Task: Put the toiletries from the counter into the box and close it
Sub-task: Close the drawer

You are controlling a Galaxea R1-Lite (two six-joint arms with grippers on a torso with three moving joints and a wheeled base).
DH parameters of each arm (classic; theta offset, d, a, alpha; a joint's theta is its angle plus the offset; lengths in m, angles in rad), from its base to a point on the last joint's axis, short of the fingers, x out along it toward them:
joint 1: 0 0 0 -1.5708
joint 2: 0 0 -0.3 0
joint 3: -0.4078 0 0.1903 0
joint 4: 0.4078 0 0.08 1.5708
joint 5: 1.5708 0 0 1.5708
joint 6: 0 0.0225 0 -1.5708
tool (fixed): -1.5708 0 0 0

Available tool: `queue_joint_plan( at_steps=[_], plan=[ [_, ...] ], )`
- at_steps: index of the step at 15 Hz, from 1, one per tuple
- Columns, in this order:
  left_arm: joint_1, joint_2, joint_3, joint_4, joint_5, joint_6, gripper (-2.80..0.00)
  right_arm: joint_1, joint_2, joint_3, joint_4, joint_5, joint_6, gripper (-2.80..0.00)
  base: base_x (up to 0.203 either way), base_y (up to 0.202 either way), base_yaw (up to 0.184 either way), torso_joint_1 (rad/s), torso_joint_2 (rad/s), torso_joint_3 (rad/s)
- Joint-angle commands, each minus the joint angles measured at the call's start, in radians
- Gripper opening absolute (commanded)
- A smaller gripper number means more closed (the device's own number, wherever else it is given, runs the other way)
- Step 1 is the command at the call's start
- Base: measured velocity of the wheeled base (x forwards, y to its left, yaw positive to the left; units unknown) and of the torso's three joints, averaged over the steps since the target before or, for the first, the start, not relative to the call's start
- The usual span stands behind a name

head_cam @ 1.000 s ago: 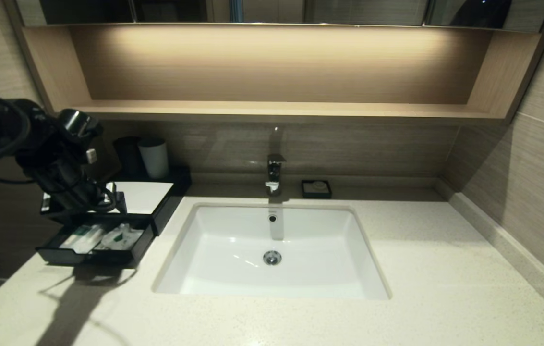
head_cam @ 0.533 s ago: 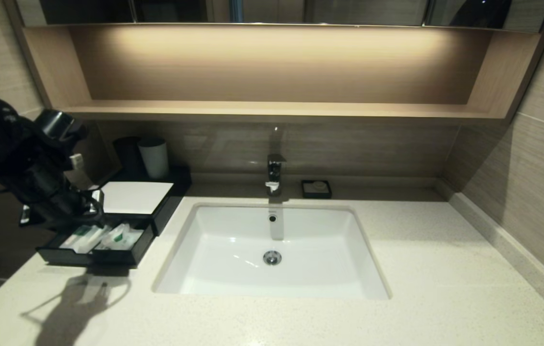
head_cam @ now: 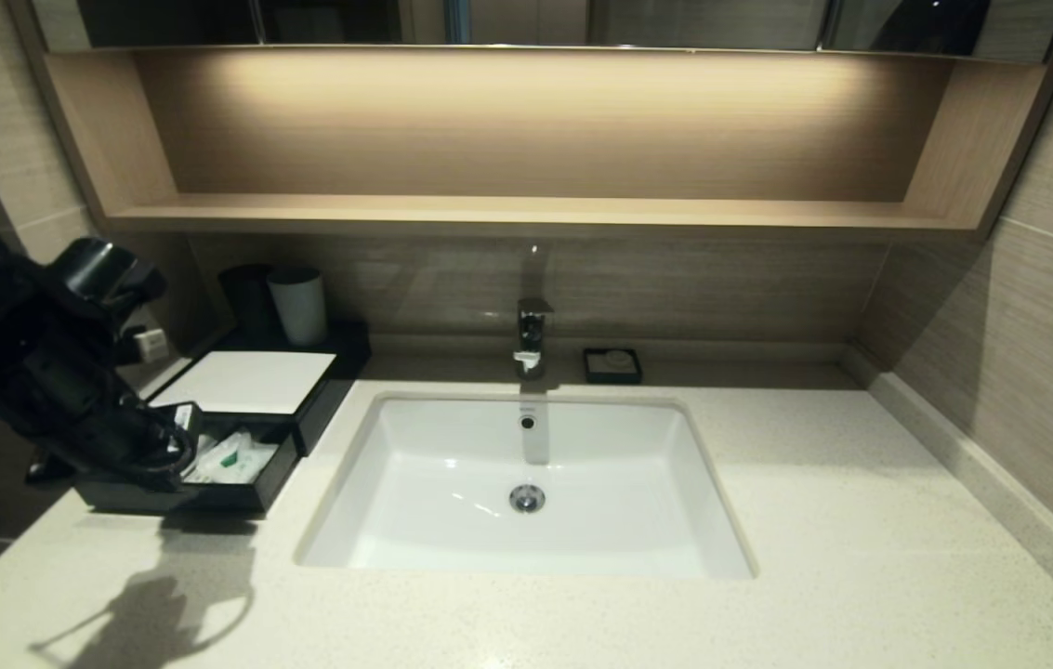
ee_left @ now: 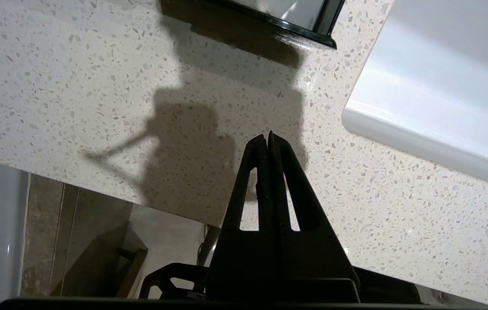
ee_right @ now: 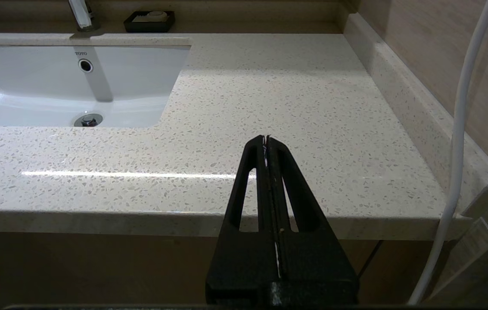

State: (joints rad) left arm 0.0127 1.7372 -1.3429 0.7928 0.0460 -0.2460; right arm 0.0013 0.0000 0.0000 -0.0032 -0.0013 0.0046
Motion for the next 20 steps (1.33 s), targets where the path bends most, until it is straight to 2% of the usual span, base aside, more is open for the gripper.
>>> queue_joint_plan(
  at_steps=[1,7,12,20],
  plan=[
    [-0.018,0.016,0.023,-0.005,-0.005,0.002,-2.80,0.000,0.000,0.002,-0.001,0.000,0.000,-2.80,0.000,0.000,0.000,0.000,0.00,0.000],
    [-0.062,0.054,0.057,-0.032,-0.010,0.005,-2.80,0.000,0.000,0.002,0.000,0.000,0.000,-2.80,0.000,0.000,0.000,0.000,0.00,0.000],
    [-0.060,0.124,0.055,-0.037,-0.003,0.007,-2.80,0.000,0.000,0.000,0.000,0.000,0.000,-2.80,0.000,0.000,0.000,0.000,0.01,0.000],
    [-0.053,0.149,0.043,-0.086,-0.001,0.007,-2.80,0.000,0.000,0.001,0.000,0.000,0.000,-2.80,0.000,0.000,0.000,0.000,0.00,0.000]
  ],
)
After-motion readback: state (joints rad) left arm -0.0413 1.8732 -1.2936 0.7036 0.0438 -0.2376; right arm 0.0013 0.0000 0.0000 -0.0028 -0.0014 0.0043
